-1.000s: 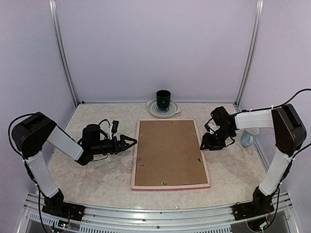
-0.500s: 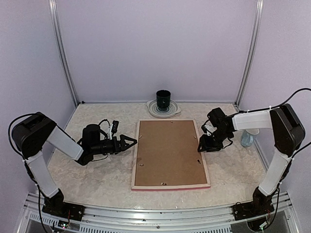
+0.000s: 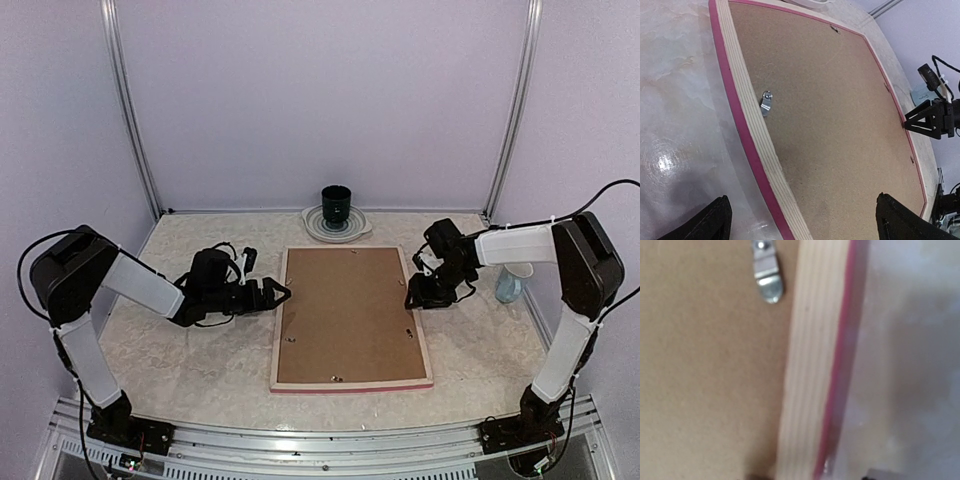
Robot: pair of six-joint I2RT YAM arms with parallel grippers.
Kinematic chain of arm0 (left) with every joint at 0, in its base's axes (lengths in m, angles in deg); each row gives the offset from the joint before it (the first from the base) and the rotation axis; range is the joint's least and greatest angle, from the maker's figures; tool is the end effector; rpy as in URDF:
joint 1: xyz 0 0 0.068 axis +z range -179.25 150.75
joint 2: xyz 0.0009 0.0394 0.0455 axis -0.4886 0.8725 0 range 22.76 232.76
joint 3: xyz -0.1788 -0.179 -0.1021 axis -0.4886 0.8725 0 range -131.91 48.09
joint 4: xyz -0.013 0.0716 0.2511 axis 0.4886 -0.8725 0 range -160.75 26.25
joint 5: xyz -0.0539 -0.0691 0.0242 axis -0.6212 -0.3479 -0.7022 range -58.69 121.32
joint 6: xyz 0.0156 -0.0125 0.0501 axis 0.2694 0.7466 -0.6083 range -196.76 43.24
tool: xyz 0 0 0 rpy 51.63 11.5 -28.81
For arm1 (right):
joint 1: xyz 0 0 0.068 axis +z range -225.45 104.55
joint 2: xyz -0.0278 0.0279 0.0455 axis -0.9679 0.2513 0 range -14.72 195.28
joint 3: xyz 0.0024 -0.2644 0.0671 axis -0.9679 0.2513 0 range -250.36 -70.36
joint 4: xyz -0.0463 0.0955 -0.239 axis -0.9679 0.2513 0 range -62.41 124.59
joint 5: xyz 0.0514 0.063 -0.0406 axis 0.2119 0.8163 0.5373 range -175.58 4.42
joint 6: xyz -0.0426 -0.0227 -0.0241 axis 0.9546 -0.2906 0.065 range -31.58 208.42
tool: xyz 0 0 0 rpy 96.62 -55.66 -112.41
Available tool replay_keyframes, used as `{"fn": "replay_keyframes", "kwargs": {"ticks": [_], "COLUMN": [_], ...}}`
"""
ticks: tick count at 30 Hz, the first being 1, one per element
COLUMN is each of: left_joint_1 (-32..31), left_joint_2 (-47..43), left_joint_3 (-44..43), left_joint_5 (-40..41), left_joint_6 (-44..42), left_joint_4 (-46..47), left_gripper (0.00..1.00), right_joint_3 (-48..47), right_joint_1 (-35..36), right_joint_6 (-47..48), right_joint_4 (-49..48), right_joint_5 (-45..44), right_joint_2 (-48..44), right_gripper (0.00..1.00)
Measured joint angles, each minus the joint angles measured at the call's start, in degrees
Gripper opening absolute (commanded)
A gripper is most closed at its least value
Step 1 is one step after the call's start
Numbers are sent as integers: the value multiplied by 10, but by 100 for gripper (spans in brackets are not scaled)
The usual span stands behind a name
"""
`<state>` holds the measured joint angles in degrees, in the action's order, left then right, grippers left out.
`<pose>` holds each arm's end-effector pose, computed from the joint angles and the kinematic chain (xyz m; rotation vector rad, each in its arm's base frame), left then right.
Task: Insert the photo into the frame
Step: Press the backboard against the frame body.
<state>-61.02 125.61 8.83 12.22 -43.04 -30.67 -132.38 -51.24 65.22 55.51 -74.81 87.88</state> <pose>0.2780 -0.1859 0.1236 0.1770 2.2388 -1.0072 0.3098 0.1466 0.1559 -0.0758 2.8366 0.4614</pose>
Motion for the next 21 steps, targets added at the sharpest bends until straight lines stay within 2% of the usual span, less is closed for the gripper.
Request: {"fn": "replay_keyframes", "kwargs": {"ticks": [5, 11, 21], "left_joint_1": [-29, -70, -108], "left_joint_2": [5, 22, 61], "left_joint_3": [-42, -92, -160], "left_joint_5": [85, 197, 313], "left_joint_6": [-35, -71, -100], "left_joint_4": [-90, -181, -265], "left_gripper": [98, 89, 78], "right_joint_3": [-4, -8, -9], "right_joint_1": [1, 1, 2], "right_joint_6": [0, -2, -2], "right_joint_4": [-1, -2, -6], "right_joint_5": [-4, -13, -36], "right_joint_2": [0, 0, 0], "right_gripper": [52, 52, 53]}}
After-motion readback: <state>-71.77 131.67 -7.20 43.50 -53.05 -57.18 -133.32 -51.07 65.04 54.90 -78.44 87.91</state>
